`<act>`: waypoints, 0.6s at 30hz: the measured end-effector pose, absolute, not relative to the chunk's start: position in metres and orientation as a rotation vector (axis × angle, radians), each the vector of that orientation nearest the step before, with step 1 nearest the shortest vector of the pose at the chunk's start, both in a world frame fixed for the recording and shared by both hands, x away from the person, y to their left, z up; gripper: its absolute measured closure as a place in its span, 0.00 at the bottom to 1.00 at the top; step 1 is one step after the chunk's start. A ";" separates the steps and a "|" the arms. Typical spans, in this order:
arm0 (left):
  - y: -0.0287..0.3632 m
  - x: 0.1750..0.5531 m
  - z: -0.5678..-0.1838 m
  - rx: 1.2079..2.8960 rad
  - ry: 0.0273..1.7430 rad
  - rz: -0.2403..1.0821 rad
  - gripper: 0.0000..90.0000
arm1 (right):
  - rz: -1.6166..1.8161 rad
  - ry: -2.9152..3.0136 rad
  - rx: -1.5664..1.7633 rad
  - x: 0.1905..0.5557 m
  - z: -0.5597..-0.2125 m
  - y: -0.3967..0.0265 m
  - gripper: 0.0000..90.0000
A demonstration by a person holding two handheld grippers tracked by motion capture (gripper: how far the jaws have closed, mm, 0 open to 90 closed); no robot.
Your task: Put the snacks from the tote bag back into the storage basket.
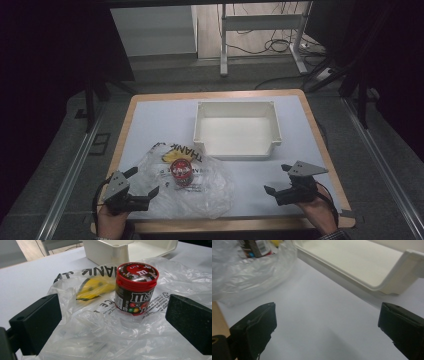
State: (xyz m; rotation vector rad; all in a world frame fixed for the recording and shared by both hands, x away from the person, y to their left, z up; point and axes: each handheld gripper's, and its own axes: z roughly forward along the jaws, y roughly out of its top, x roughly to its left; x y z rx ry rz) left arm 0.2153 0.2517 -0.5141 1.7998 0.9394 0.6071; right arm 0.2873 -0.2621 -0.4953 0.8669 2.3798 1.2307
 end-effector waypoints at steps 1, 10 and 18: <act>0.251 0.215 -0.514 1.799 0.937 0.606 0.00 | 1.239 2.392 0.859 0.288 -0.497 -0.261 0.03; 0.251 0.214 -0.514 1.792 0.933 0.600 0.00 | 1.193 2.414 0.818 0.286 -0.497 -0.259 0.01; 0.249 0.214 -0.514 1.816 0.932 0.606 0.00 | 1.174 2.447 0.813 0.287 -0.498 -0.257 0.01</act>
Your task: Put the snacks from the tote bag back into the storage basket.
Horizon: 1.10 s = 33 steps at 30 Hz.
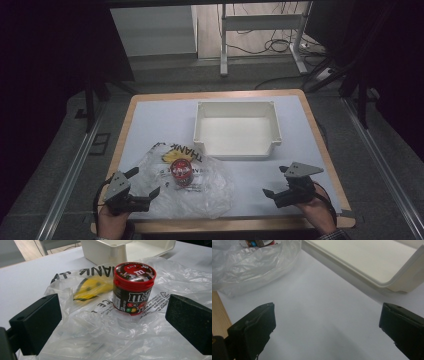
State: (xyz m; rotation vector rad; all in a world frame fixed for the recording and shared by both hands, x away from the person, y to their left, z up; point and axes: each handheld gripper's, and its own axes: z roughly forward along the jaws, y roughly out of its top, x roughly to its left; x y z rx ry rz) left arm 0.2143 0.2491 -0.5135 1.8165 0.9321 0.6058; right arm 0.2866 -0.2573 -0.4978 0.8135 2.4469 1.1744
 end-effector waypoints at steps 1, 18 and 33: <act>0.249 0.214 -0.513 1.819 0.931 0.607 0.00 | 1.173 2.450 0.810 0.287 -0.498 -0.257 0.01; 0.249 0.213 -0.512 1.817 0.932 0.623 0.00 | 1.203 2.411 0.806 0.285 -0.496 -0.254 0.01; 0.249 0.212 -0.512 1.805 0.932 0.631 0.00 | 1.260 2.401 0.766 0.286 -0.494 -0.248 0.01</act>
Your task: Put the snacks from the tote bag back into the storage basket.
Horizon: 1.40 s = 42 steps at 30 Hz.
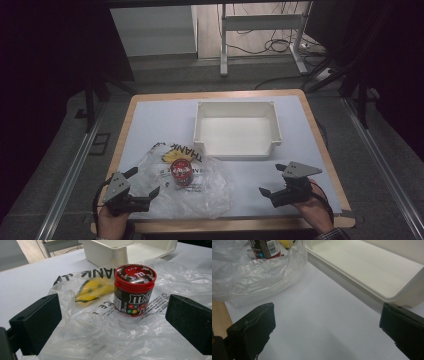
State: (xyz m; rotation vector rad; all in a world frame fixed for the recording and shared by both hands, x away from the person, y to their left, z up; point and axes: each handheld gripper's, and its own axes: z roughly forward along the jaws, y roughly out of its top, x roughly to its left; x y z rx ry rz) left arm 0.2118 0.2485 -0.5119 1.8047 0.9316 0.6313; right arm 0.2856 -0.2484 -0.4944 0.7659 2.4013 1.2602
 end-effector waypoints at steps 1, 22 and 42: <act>0.248 0.212 -0.512 1.805 0.931 0.632 0.00 | 1.265 2.398 0.765 0.286 -0.494 -0.248 0.01; 0.247 0.212 -0.512 1.810 0.929 0.633 0.00 | 1.304 2.389 0.748 0.288 -0.489 -0.237 0.01; 0.247 0.211 -0.512 1.811 0.928 0.633 0.00 | 1.310 2.441 0.676 0.293 -0.488 -0.221 0.01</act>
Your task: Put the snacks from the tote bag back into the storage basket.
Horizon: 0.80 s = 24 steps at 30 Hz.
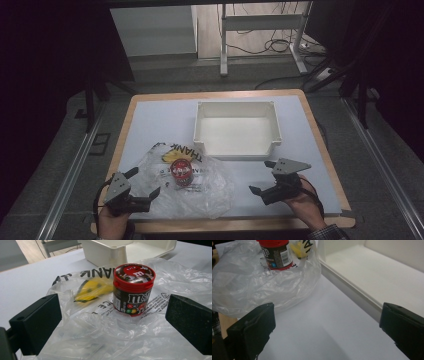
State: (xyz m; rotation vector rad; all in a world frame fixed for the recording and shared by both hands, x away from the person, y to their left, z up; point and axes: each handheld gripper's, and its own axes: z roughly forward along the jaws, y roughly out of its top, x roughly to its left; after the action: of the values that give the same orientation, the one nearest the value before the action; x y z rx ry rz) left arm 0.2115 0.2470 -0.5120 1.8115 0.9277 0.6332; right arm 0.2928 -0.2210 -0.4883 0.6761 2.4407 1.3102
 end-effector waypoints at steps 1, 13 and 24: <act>0.247 0.211 -0.512 1.812 0.928 0.633 0.00 | 1.311 2.444 0.670 0.293 -0.488 -0.220 0.01; 0.247 0.211 -0.512 1.814 0.928 0.634 0.00 | 1.315 2.462 0.641 0.296 -0.488 -0.213 0.01; 0.246 0.212 -0.512 1.819 0.923 0.632 0.00 | 1.375 2.465 0.600 0.297 -0.489 -0.208 0.01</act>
State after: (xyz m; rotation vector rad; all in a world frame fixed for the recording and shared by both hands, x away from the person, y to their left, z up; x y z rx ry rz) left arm 0.2117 0.2456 -0.5122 1.8185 0.9231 0.6321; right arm 0.2970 -0.2081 -0.4888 0.6003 2.4653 1.3749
